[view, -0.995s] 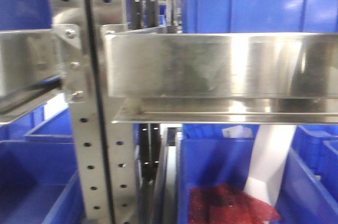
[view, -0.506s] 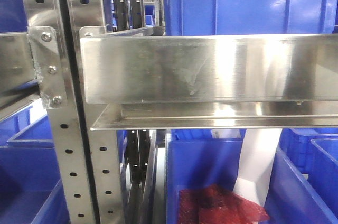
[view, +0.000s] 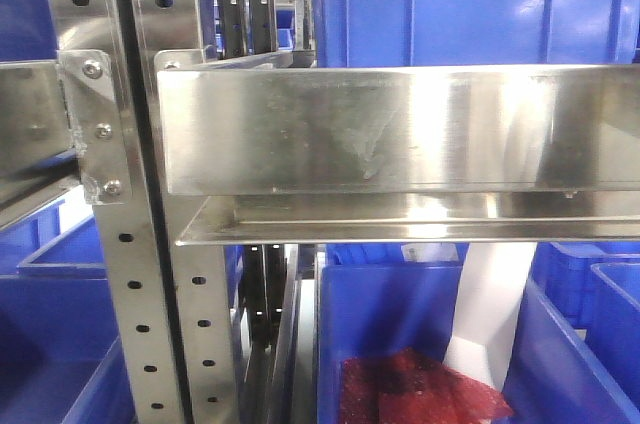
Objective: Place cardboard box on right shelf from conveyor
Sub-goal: 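Extend the right arm carrying the box over the roller shelf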
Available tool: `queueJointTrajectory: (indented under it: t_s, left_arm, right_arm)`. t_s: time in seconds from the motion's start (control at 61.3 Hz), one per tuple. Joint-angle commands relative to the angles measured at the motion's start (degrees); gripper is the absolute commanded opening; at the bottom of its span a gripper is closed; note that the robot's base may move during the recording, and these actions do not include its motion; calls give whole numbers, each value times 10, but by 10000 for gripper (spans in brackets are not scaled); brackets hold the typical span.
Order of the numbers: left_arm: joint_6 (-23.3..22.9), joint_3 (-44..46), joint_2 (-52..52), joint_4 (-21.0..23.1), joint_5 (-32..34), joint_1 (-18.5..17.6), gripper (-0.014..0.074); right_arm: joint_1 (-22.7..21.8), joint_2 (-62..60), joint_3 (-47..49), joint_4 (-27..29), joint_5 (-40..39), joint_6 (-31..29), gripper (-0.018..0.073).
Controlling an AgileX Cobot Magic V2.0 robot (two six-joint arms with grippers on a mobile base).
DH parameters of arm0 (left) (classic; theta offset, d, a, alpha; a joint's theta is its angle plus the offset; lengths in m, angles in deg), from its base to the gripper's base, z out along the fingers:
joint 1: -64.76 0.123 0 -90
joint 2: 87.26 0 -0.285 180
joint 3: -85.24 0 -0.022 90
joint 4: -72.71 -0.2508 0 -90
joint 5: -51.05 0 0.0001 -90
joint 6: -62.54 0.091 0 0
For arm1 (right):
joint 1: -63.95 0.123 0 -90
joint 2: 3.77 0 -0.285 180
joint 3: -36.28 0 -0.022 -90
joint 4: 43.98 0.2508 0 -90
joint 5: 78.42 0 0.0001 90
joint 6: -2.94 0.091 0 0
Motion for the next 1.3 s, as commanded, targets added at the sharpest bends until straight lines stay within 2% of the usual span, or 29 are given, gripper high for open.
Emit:
queueJointTrajectory:
  t_s: [0.0, 0.326, 0.506, 0.652, 0.913, 1.06, 1.288]
  left_arm:
    - [0, -6, -8, 3, 51, -4, -116]
    - [0, -6, -8, 3, 51, -4, -116]
    - [0, -6, -8, 3, 51, -4, -116]
    - [0, -6, -8, 3, 51, -4, -115]
    - [0, -6, -8, 3, 51, -4, -116]
    - [0, -6, -8, 3, 51, -4, -116]
    - [0, -6, -8, 3, 51, -4, -116]
  right_arm:
    - [-2, 11, 14, -15, -57, -6, 153]
    - [-2, 11, 14, -22, -68, -7, 153]
    - [-2, 48, 33, -54, -109, -79, 153]
    - [-2, 127, 81, -68, -130, -200, 153]
    - [-2, 288, 175, -70, -136, -474, 153]
    - [-2, 343, 190, -70, -137, -642, 153]
    - [13, 391, 185, -70, -139, -814, 153]
